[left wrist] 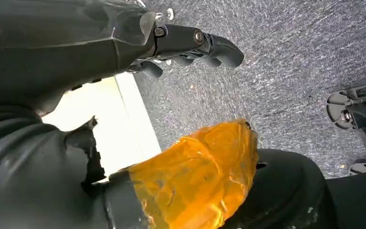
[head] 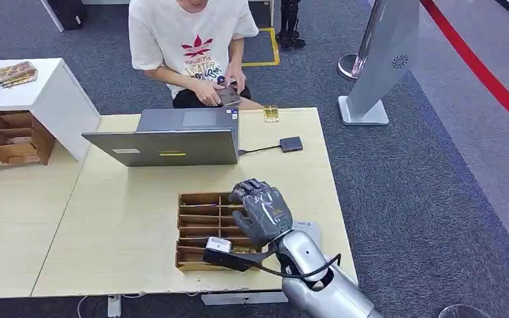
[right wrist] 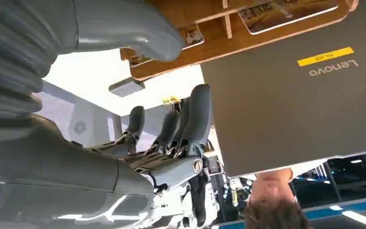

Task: Pass the card to the sensor for recognition and then transmit it.

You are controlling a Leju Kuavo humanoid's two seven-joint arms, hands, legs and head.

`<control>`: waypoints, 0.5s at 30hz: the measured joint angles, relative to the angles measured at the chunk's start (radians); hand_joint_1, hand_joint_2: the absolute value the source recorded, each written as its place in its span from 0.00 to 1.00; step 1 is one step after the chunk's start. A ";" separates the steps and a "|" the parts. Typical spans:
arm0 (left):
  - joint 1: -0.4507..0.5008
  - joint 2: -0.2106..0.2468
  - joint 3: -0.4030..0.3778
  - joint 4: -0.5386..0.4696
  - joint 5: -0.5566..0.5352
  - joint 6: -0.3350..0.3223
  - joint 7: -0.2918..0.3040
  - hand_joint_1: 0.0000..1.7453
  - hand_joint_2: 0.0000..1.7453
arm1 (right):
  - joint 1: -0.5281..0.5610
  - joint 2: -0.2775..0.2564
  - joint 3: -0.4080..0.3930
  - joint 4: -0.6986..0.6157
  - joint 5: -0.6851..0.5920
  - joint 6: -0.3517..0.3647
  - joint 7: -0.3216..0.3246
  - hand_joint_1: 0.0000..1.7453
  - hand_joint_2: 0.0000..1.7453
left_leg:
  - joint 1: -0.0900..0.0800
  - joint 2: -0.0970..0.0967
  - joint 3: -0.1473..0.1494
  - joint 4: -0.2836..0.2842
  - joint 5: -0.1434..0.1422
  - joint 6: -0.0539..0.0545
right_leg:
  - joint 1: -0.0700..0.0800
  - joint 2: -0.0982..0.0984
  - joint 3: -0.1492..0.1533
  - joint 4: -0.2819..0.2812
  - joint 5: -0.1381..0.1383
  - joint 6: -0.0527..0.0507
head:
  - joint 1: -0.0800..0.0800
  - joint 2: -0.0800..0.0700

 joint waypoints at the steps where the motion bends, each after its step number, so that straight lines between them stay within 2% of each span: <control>1: 0.000 0.000 0.000 0.000 0.000 0.000 0.000 0.00 0.00 | -0.001 0.001 0.000 0.003 0.000 0.000 0.001 0.42 1.00 | 0.000 0.000 0.000 0.000 0.000 0.000 | 0.000 0.000 0.000 0.000 0.000 0.000 | 0.000 0.000; 4: -0.001 0.000 0.000 0.000 0.000 0.000 0.000 0.00 0.00 | -0.003 0.003 0.000 0.013 -0.004 0.001 0.002 0.41 1.00 | 0.000 0.000 0.000 0.000 0.000 0.000 | 0.000 0.000 0.000 0.000 0.000 0.000 | 0.000 0.000; 5: -0.001 0.000 0.000 0.000 0.000 0.000 0.001 0.00 0.00 | -0.003 0.005 0.000 0.016 -0.005 0.001 0.002 0.45 1.00 | 0.000 0.000 0.000 0.000 0.000 0.000 | 0.000 0.000 0.000 0.000 0.000 0.000 | 0.000 0.000; 15: -0.002 0.000 -0.001 0.000 0.000 -0.001 0.001 0.00 0.00 | -0.008 0.008 0.000 0.031 -0.006 0.002 0.002 0.49 1.00 | 0.000 0.000 0.000 0.000 0.000 0.000 | 0.000 0.000 0.000 0.000 0.000 0.000 | 0.000 0.000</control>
